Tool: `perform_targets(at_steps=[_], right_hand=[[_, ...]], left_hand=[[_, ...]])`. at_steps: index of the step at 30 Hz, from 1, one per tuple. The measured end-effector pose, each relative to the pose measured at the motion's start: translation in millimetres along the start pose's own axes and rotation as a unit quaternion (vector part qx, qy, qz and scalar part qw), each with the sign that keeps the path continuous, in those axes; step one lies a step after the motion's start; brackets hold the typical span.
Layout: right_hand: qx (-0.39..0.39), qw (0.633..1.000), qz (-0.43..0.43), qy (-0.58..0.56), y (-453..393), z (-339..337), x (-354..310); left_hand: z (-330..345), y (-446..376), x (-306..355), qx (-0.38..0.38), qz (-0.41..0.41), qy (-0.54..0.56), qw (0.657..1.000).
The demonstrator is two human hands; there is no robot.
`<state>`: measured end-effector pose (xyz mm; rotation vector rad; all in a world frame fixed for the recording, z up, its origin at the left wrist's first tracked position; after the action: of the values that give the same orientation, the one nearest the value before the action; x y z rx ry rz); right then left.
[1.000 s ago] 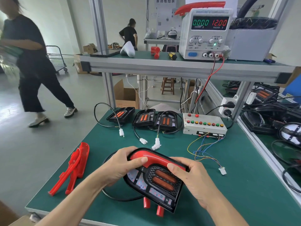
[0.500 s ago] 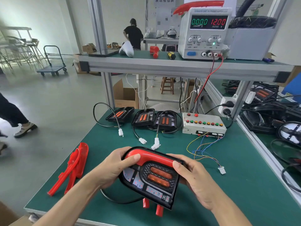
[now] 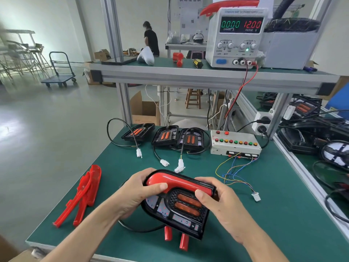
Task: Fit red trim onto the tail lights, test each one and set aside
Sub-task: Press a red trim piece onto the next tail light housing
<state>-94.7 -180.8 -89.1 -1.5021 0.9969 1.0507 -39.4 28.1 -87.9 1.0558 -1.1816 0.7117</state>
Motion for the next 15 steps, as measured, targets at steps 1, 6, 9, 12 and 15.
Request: perform_targets(at_steps=[1,6,9,12,15], right_hand=[[0.010,1.000,-0.003,0.008,0,-1,0],[0.052,0.999,-0.001,0.014,1,-3,2],[0.064,0.998,0.006,0.014,2,-5,4],[0.077,0.997,0.015,0.007,3,-8,7],[0.079,0.996,0.028,-0.009,4,-10,9]], left_hand=[[1,0,-1,0.000,-0.004,0.001,1.000],[4,2,-3,0.003,-0.029,0.011,1.000],[8,5,-1,-0.004,-0.036,0.008,0.999],[18,8,-6,-0.079,-0.070,0.059,0.993],[24,13,-5,-0.130,-0.078,0.060,0.987]])
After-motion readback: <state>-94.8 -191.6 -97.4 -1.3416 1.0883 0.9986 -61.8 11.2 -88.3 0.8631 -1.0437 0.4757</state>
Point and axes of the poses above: each hand's wrist, its own y-axis away from the middle knuckle, its own z-axis out of the palm, x = y × z, the point moved 9 cm from there along -y, towards the middle knuckle, and after that the axes turned 13 degrees about -z, right-handed, at the moved point
